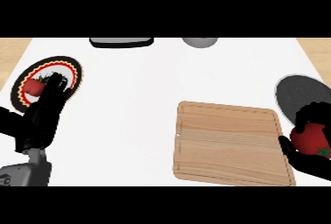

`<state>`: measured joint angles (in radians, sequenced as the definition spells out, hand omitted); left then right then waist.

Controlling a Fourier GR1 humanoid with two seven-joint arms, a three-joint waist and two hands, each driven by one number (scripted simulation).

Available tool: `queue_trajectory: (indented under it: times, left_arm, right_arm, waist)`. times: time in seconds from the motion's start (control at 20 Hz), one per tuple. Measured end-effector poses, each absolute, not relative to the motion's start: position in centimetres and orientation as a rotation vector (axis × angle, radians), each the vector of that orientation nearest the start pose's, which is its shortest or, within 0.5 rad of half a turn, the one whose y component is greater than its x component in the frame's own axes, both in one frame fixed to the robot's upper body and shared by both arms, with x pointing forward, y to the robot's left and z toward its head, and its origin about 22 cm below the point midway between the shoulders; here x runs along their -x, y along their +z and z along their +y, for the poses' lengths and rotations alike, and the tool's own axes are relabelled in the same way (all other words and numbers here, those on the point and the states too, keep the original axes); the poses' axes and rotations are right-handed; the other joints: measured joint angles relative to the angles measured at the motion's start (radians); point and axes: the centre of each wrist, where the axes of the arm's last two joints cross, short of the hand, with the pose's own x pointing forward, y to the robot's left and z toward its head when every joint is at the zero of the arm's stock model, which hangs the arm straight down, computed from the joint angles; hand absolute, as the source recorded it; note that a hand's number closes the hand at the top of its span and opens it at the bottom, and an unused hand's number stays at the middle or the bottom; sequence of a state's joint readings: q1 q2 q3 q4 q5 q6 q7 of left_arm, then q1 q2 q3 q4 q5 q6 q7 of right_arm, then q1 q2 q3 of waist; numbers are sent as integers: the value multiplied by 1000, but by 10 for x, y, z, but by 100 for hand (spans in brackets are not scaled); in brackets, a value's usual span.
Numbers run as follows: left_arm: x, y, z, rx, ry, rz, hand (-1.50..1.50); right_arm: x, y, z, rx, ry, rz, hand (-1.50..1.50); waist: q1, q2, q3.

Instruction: Pick the tomato from the cutting board and place it in the pan

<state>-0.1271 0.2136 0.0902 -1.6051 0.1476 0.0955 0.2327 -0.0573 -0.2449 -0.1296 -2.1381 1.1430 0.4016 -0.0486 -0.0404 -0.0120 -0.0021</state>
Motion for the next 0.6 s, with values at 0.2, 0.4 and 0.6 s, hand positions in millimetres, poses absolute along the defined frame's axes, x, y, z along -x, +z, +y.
queue_trajectory:
  times: [0.2, 0.4, 0.6]
  left_arm:
    - [-277, 66, 279, -114, 58, -1510, 0]
    - [-281, 65, 275, -108, 54, -1517, 0]
    - [-282, 54, 272, -103, 44, -1515, 0]
  right_arm:
    - [-202, 181, -289, 1235, 1014, -1530, 150]
    - [-216, 190, -325, 1255, 913, -1509, 150]
    - [-232, 186, -362, 1265, 835, -1509, 150]
  waist:
    - [22, 7, 1]
    - [33, 10, 2]
    - [38, 12, 2]
